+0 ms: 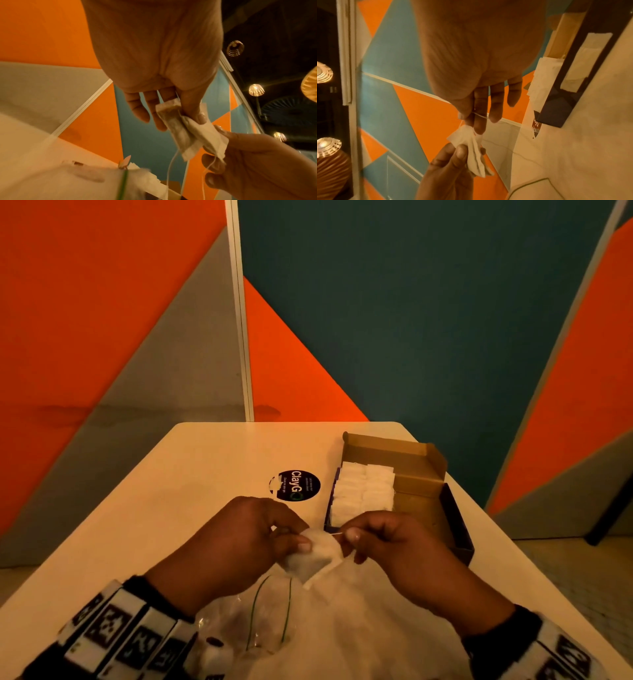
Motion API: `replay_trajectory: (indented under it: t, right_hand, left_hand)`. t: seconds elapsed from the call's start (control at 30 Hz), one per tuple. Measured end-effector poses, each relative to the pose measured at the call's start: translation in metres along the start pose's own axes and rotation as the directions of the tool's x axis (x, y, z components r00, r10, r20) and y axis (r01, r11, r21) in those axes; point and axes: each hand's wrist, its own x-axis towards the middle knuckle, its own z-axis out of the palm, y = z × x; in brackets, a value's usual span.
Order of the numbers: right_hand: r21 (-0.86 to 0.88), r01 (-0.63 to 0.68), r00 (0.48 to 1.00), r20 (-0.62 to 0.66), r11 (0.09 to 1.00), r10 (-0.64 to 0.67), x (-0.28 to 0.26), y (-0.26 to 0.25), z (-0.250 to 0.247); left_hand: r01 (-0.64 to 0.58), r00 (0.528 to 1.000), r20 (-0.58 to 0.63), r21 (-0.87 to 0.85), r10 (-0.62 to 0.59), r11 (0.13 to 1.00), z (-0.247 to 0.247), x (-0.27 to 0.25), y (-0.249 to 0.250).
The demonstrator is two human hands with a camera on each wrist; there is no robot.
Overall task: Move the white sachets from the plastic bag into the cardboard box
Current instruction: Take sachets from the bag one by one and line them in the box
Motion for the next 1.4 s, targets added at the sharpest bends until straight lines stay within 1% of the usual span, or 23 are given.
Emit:
replay_trajectory:
  t: [0.1, 0.2, 0.3, 0.37, 0.43, 0.5, 0.53, 0.6, 0.63, 0.67, 0.7, 0.77, 0.8, 0.87, 0.93, 0.97, 1.03, 1.1, 1.17, 1.23, 1.3, 1.33, 1.4]
  right_hand:
    - [0.146, -0.008, 1.0, -0.018, 0.989, 0.011, 0.0, -0.002, 0.002]
    - [0.241, -0.042, 0.998, -0.044, 0.969, 0.055, 0.0, -0.004, 0.005]
    - [0.274, -0.065, 0.992, -0.083, 0.96, 0.091, -0.002, -0.006, 0.01]
    - [0.254, -0.05, 0.988, -0.126, 0.966, 0.085, -0.007, -0.009, 0.016]
    - [0.212, -0.003, 0.987, -0.157, 0.977, 0.037, -0.012, -0.011, 0.021]
    - [0.152, 0.047, 0.989, -0.147, 0.987, -0.024, -0.018, -0.016, 0.024]
    - [0.095, 0.055, 0.99, -0.133, 0.994, -0.042, -0.019, -0.019, 0.025]
    - [-0.028, 0.03, 0.991, -0.129, 0.999, -0.034, -0.021, -0.022, 0.025]
    - [-0.049, 0.015, 0.988, -0.156, 0.999, -0.023, -0.021, -0.02, 0.025]
    - [-0.033, 0.006, 0.979, -0.205, 0.999, -0.013, -0.022, -0.018, 0.023]
    - [0.02, 0.005, 0.967, -0.254, 1.0, 0.001, -0.021, -0.015, 0.02]
    - [0.156, 0.063, 0.946, -0.325, 0.986, -0.009, -0.02, -0.01, 0.015]
    - [0.206, 0.12, 0.943, -0.329, 0.971, -0.047, -0.02, -0.012, 0.014]
    - [0.285, 0.209, 0.957, -0.256, 0.935, -0.136, -0.019, -0.02, 0.017]
    - [0.374, 0.219, 0.972, -0.166, 0.901, -0.168, -0.018, -0.027, 0.02]
    - [0.387, 0.219, 0.974, -0.144, 0.896, -0.175, -0.017, -0.027, 0.022]
    - [0.398, 0.21, 0.975, -0.147, 0.893, -0.164, -0.014, -0.027, 0.025]
    - [0.43, 0.195, 0.975, -0.181, 0.882, -0.127, -0.012, -0.025, 0.024]
    - [0.441, 0.171, 0.971, -0.228, 0.881, -0.074, -0.009, -0.022, 0.022]
    - [0.368, 0.148, 0.957, -0.288, 0.918, -0.038, -0.006, -0.016, 0.017]
    - [0.226, 0.122, 0.956, -0.29, 0.966, -0.053, -0.004, -0.011, 0.012]
    - [0.146, 0.122, 0.964, -0.255, 0.982, -0.082, -0.003, -0.011, 0.01]
    - [0.025, 0.119, 0.985, -0.131, 0.993, -0.114, -0.002, -0.011, 0.013]
  left_hand:
    - [0.004, 0.999, -0.034, -0.235, -0.013, 0.972, 0.003, -0.001, -0.003]
    - [-0.048, 0.994, -0.111, -0.43, 0.0, 0.902, 0.009, -0.006, -0.001]
    - [-0.063, 0.98, -0.19, -0.584, -0.06, 0.809, 0.018, -0.008, 0.003]
    - [-0.063, 0.962, -0.246, -0.625, -0.12, 0.778, 0.024, -0.008, 0.005]
    - [-0.066, 0.943, -0.292, -0.633, -0.159, 0.771, 0.03, -0.007, 0.008]
    - [-0.06, 0.93, -0.315, -0.638, -0.189, 0.768, 0.033, -0.007, 0.01]
    - [-0.057, 0.927, -0.322, -0.63, -0.193, 0.775, 0.034, -0.007, 0.01]
    - [-0.056, 0.928, -0.325, -0.608, -0.184, 0.792, 0.035, -0.009, 0.011]
    - [-0.057, 0.929, -0.323, -0.609, -0.182, 0.791, 0.035, -0.01, 0.012]
    - [-0.057, 0.929, -0.322, -0.614, -0.184, 0.787, 0.035, -0.011, 0.012]
    - [-0.055, 0.927, -0.322, -0.621, -0.19, 0.782, 0.034, -0.011, 0.013]
    - [-0.054, 0.927, -0.321, -0.628, -0.195, 0.776, 0.035, -0.011, 0.014]
    - [-0.054, 0.928, -0.318, -0.631, -0.195, 0.774, 0.036, -0.011, 0.015]
    - [-0.064, 0.933, -0.308, -0.65, -0.185, 0.757, 0.038, -0.011, 0.018]
    - [-0.082, 0.938, -0.303, -0.673, -0.172, 0.735, 0.04, -0.01, 0.019]
    - [-0.085, 0.938, -0.303, -0.668, -0.167, 0.739, 0.04, -0.01, 0.02]
    - [-0.07, 0.939, -0.3, -0.639, -0.165, 0.766, 0.04, -0.01, 0.017]
    - [-0.023, 0.952, -0.251, -0.625, -0.173, 0.78, 0.038, -0.011, 0.014]
    - [0.019, 0.962, -0.212, -0.582, -0.174, 0.813, 0.034, -0.013, 0.008]
    - [0.025, 0.963, -0.216, -0.52, -0.16, 0.854, 0.025, -0.015, 0.002]
    - [-0.003, 0.977, -0.19, -0.478, -0.1, 0.878, 0.014, -0.017, 0.0]
    - [-0.016, 0.986, -0.157, -0.435, -0.059, 0.9, 0.008, -0.018, 0.002]
    - [-0.043, 0.997, -0.066, -0.258, 0.027, 0.965, -0.001, -0.018, 0.007]
